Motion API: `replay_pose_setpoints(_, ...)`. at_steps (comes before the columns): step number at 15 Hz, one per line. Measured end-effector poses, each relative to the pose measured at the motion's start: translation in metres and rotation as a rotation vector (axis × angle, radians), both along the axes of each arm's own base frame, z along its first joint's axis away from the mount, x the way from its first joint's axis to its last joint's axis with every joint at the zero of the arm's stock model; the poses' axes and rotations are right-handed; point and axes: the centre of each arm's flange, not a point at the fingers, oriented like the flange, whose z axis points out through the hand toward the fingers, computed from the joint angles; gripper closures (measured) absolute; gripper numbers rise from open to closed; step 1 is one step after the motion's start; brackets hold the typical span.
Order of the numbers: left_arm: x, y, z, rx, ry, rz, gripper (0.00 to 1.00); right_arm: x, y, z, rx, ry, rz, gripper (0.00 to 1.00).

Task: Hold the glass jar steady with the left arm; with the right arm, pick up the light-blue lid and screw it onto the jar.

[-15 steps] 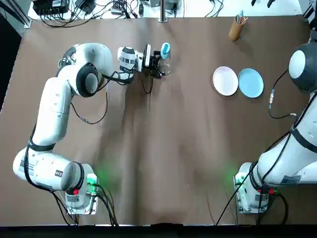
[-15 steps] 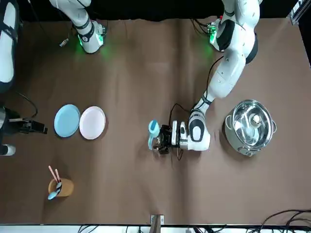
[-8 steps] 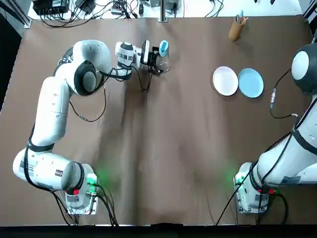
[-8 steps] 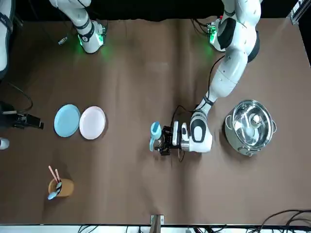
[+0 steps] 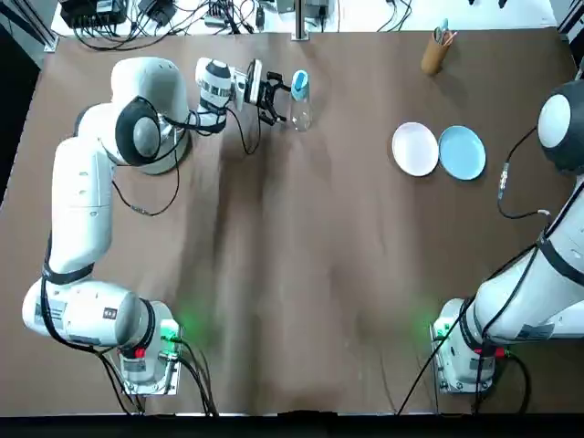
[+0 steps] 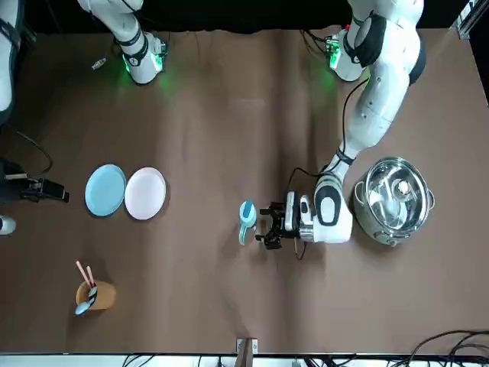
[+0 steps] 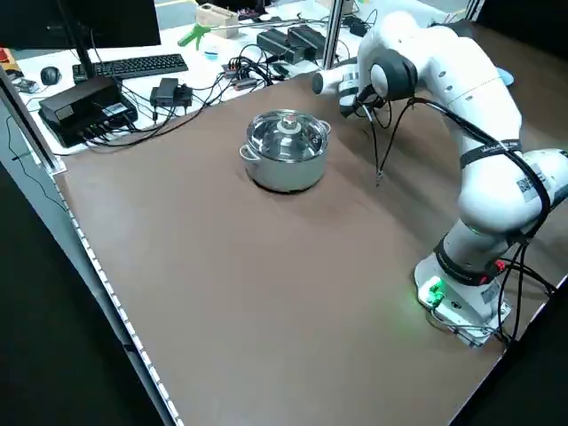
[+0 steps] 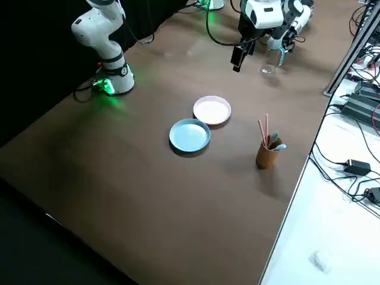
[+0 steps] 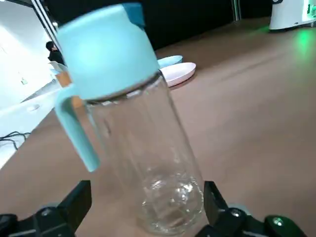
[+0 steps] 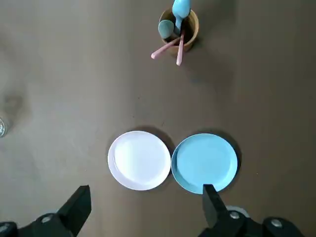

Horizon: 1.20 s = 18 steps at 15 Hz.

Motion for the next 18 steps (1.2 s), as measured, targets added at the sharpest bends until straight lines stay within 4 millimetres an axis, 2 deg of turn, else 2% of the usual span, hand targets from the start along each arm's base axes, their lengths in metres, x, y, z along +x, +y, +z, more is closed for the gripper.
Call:
replay_pose_setpoints(3, 0.011, 0.014, 0.023, 0.026, -0.028, 0.009, 0.00, -0.003, -0.001, 0.007, -0.001, -0.011, -0.001, 0.00)
replay_pose_setpoints(4, 0.013, 0.019, 0.029, 0.048, 0.013, 0.024, 0.00, -0.004, -0.001, 0.011, -0.001, -0.016, -0.002, 0.00)
replay_pose_setpoints(5, 0.015, 0.027, 0.042, 0.088, 0.196, 0.088, 0.00, -0.010, -0.004, 0.025, -0.007, -0.035, -0.005, 0.00)
replay_pose_setpoints(9, 0.019, 0.044, 0.076, 0.173, 0.612, 0.194, 0.00, -0.030, -0.006, 0.050, -0.019, -0.033, -0.005, 0.00)
replay_pose_setpoints(14, 0.025, 0.067, 0.121, 0.343, 1.047, 0.394, 0.00, -0.045, -0.008, 0.037, -0.018, -0.047, -0.012, 0.00)
replay_pose_setpoints(18, 0.026, 0.081, 0.159, 0.499, 1.167, 0.556, 0.00, -0.053, -0.005, 0.038, -0.013, -0.020, -0.003, 0.00)
